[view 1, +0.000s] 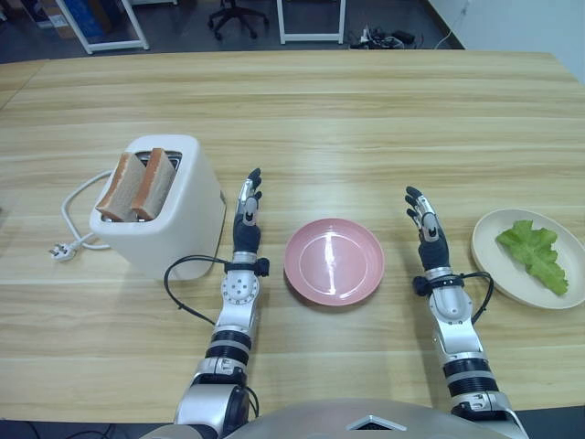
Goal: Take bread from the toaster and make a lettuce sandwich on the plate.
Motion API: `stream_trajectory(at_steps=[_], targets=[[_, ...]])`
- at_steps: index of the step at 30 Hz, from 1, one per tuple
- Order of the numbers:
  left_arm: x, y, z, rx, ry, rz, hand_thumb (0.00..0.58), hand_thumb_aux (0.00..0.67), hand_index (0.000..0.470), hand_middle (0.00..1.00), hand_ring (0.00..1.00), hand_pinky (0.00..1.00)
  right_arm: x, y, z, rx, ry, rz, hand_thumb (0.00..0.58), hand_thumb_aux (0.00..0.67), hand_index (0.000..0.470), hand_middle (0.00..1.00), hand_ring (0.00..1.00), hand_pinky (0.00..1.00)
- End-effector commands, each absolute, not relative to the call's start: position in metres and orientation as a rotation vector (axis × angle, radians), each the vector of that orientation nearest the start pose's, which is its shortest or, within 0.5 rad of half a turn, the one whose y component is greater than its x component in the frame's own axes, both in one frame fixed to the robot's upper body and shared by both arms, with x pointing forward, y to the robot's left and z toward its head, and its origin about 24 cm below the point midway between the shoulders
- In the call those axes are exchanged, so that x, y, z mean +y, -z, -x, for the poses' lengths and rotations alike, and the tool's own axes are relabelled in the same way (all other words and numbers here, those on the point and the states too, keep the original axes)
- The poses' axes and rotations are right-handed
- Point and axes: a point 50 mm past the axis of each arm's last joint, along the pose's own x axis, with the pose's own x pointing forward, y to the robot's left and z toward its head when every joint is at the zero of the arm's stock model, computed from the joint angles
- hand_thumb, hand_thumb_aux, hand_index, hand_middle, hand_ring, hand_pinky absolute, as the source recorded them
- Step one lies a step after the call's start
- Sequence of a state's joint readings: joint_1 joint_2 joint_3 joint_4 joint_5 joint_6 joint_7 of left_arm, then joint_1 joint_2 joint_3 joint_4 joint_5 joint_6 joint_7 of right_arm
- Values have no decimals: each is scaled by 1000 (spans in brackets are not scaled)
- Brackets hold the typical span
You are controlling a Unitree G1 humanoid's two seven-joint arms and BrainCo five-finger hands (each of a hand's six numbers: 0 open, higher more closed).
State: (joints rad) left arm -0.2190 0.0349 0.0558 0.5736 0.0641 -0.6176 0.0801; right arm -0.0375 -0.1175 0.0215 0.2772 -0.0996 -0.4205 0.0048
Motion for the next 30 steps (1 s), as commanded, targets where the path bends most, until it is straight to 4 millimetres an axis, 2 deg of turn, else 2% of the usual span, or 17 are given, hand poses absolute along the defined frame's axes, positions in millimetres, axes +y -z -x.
stream_trajectory(at_steps=[1,5,7,10,13,15,16,18,21,25,28,30], targets=[[154,-25,-281,-203,-47,-57,0,0,0,0,0,0,-164,-26,-254,-168,-64,216,0,0,0,0,0,0],[152,-28,-280,-200,-31,-48,0,0,0,0,0,0,-164,-26,-254,-168,-62,213,0,0,0,0,0,0],[151,-39,-276,-240,-14,-19,0,0,0,0,0,0,-164,-25,-254,-166,-62,213,0,0,0,0,0,0],[149,-89,-254,-441,36,-23,0,0,0,0,0,0,-163,-25,-253,-165,-63,214,0,0,0,0,0,0],[163,-157,-221,-698,75,-80,0,0,0,0,0,0,-163,-24,-252,-162,-55,215,0,0,0,0,0,0],[185,-188,-205,-803,48,-143,0,0,0,0,0,0,-162,-23,-252,-161,-54,213,0,0,0,0,0,0],[196,-199,-199,-828,22,-187,0,0,0,0,0,0,-161,-23,-253,-161,-55,211,0,0,0,0,0,0],[227,-213,-191,-834,-97,-381,0,0,0,0,0,0,-159,-22,-253,-159,-56,207,0,0,0,0,0,0],[269,-214,-192,-692,-269,-611,0,0,0,0,0,0,-159,-21,-251,-156,-53,205,0,0,0,0,0,0],[326,-187,-202,-386,-466,-860,0,0,0,0,0,0,-158,-20,-250,-153,-52,204,0,0,0,0,0,0],[351,-156,-211,-187,-511,-941,0,0,0,0,0,0,-156,-20,-250,-154,-57,204,0,0,0,0,0,0],[358,-141,-214,-107,-516,-965,0,0,0,0,0,0,-156,-21,-250,-155,-60,204,0,0,0,0,0,0]])
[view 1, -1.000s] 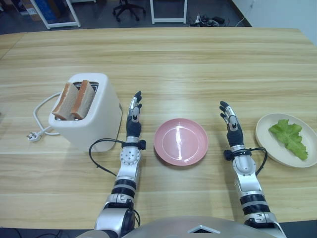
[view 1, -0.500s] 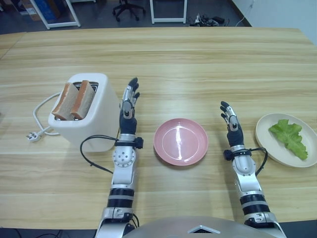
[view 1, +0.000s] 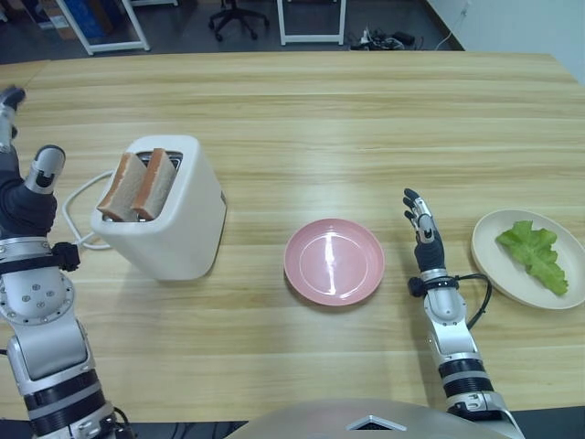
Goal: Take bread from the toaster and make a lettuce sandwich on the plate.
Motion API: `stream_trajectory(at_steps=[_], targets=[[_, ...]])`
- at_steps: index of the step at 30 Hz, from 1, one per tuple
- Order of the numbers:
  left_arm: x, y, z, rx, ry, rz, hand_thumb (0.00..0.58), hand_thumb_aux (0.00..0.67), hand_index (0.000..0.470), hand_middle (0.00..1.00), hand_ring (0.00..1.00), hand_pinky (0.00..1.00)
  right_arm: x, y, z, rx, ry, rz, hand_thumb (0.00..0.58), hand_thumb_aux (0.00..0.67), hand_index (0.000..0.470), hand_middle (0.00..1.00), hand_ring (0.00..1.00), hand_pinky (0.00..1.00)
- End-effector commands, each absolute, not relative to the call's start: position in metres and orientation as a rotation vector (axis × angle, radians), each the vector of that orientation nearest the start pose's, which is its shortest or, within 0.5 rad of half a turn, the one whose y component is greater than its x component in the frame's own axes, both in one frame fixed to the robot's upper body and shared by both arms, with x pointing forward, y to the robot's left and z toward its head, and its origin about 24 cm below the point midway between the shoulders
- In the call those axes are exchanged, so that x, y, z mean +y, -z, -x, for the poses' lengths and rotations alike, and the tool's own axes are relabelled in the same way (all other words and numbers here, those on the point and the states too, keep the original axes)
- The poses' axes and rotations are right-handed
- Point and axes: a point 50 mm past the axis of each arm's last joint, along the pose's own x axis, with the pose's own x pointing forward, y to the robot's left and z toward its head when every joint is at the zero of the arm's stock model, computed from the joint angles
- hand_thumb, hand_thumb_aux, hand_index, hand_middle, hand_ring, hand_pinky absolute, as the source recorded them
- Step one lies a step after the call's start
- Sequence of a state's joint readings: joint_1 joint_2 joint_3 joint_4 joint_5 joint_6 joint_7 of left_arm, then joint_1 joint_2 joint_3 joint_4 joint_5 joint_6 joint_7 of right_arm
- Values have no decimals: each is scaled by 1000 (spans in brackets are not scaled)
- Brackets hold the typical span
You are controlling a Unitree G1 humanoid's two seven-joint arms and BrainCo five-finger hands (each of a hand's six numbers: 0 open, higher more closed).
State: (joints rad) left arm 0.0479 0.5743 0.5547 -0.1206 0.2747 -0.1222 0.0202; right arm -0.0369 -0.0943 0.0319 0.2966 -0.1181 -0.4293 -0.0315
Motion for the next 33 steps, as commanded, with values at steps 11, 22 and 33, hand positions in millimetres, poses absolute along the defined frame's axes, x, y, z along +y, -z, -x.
stream_trajectory(at_steps=[11,22,33], targets=[[355,-89,-223,102,-449,-1100,0,0,0,0,0,0,-158,-22,-250,-154,-61,210,0,0,0,0,0,0],[348,-94,-226,-4,-527,-1192,580,670,470,0,0,0,-157,-22,-249,-151,-61,209,0,0,0,0,0,0],[327,-124,-223,-407,-650,-1226,580,670,470,1000,1000,1000,-158,-19,-248,-139,-56,206,0,0,0,0,0,0]])
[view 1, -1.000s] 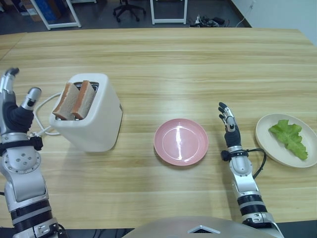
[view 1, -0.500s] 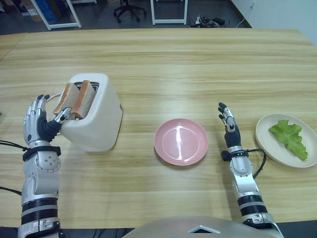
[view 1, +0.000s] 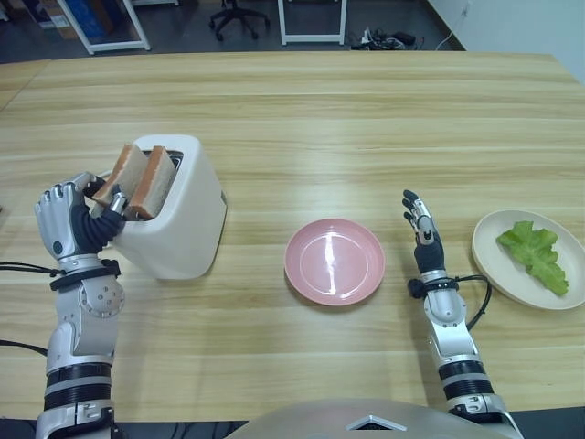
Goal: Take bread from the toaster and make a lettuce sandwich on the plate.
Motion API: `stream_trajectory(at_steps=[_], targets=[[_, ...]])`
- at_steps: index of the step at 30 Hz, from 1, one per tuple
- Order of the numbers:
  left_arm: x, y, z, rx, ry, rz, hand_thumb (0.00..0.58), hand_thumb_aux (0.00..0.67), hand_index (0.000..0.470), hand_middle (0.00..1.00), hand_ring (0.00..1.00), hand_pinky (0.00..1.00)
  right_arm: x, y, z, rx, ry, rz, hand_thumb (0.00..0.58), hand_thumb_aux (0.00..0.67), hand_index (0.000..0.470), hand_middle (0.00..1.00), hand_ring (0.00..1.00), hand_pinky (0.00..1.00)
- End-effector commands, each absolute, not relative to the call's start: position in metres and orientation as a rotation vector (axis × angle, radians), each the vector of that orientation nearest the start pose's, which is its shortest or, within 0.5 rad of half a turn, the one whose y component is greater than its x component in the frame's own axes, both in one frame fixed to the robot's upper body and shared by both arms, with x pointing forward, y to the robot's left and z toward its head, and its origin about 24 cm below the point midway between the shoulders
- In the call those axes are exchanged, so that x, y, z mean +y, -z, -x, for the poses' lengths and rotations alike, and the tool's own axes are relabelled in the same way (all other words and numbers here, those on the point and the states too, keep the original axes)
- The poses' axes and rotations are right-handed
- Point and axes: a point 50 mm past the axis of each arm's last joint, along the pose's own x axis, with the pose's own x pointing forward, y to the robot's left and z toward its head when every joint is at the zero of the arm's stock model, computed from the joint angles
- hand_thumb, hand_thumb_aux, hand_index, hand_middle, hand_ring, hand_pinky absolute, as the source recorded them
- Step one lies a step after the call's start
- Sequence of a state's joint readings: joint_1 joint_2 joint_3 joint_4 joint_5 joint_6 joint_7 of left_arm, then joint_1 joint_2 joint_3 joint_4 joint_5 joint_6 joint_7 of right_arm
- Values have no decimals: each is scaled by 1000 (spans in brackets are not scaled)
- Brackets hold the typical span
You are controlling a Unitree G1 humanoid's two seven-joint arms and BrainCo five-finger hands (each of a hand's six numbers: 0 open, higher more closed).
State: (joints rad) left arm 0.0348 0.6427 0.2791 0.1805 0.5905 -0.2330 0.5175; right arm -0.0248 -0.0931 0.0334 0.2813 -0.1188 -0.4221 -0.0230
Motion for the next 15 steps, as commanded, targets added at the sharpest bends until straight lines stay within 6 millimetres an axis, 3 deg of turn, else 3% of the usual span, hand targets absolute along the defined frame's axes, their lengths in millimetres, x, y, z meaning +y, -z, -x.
stream_trajectory(at_steps=[1,10,15], targets=[[328,-127,-222,-426,-673,-1227,580,670,470,1000,1000,1000,-157,-18,-248,-138,-56,206,0,0,0,0,0,0],[330,-190,-192,-793,-1034,-1157,580,670,470,1000,1000,1000,-155,-18,-248,-136,-59,201,0,0,0,0,0,0],[295,-219,-182,-1032,-904,-889,580,670,470,1000,1000,1000,-155,-17,-248,-134,-59,200,0,0,0,0,0,0]])
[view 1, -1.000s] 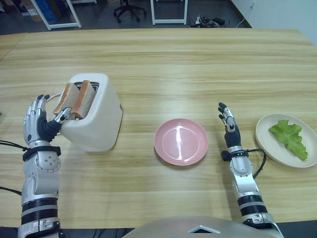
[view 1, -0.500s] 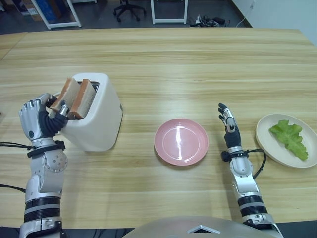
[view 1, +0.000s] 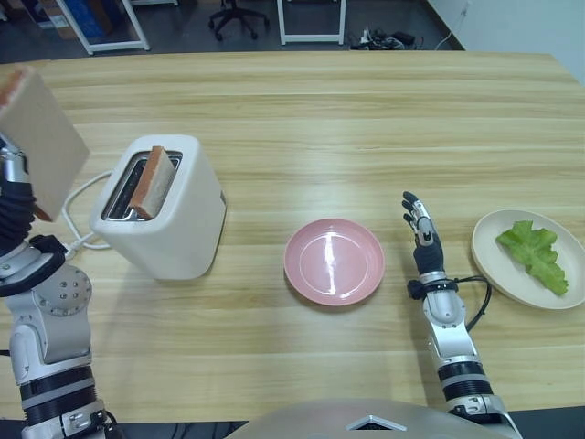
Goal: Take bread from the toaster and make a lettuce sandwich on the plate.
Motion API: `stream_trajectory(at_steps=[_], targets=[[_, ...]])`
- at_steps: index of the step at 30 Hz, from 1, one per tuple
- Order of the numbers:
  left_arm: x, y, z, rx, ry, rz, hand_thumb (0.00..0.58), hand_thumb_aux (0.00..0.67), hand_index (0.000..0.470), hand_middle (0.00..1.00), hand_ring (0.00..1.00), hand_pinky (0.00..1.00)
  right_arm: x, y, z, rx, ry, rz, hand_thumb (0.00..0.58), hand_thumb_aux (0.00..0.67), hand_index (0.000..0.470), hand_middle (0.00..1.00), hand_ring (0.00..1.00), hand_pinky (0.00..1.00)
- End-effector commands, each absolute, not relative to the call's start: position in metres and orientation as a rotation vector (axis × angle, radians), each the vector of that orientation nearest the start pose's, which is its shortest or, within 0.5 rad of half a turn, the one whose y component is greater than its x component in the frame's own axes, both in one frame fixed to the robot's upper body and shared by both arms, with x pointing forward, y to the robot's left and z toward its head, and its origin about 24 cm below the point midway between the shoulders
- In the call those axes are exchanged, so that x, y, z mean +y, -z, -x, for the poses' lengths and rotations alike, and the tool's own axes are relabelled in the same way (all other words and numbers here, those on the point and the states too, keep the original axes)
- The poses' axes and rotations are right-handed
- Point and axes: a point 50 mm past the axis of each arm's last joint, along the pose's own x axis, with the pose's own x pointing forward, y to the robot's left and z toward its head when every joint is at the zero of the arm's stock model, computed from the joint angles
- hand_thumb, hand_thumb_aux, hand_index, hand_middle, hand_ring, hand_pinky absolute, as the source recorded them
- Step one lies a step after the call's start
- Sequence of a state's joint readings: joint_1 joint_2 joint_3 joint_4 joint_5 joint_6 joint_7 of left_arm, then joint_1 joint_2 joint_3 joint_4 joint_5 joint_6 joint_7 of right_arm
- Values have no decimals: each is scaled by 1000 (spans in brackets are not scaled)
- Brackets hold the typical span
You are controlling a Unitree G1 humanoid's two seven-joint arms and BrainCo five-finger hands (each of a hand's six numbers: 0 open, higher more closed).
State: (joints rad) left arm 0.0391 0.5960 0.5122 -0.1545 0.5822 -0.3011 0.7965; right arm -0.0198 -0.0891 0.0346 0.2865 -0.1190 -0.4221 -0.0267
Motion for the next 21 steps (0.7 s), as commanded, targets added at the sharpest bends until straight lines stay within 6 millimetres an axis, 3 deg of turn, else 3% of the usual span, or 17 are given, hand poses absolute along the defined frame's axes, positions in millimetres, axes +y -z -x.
stream_trajectory(at_steps=[1,5,10,15,18,21], targets=[[286,-221,-183,-1054,-842,-823,580,670,470,1000,1000,1000,-155,-17,-249,-134,-59,199,0,0,0,0,0,0],[252,-217,-195,-1028,-550,-537,580,670,470,1000,1000,1000,-154,-17,-249,-134,-60,199,0,0,0,0,0,0],[193,-181,-223,-853,-153,-268,580,670,470,1000,1000,1000,-157,-18,-250,-136,-57,201,0,0,0,0,0,0],[144,-111,-256,-508,127,-151,580,670,470,1000,1000,1000,-159,-20,-249,-139,-49,203,0,0,0,0,0,0],[127,-69,-268,-337,214,-169,580,670,470,1000,1000,1000,-159,-20,-249,-138,-52,204,0,0,0,0,0,0],[117,-40,-275,-233,264,-210,580,670,470,1000,1000,1000,-160,-20,-249,-136,-51,205,0,0,0,0,0,0]])
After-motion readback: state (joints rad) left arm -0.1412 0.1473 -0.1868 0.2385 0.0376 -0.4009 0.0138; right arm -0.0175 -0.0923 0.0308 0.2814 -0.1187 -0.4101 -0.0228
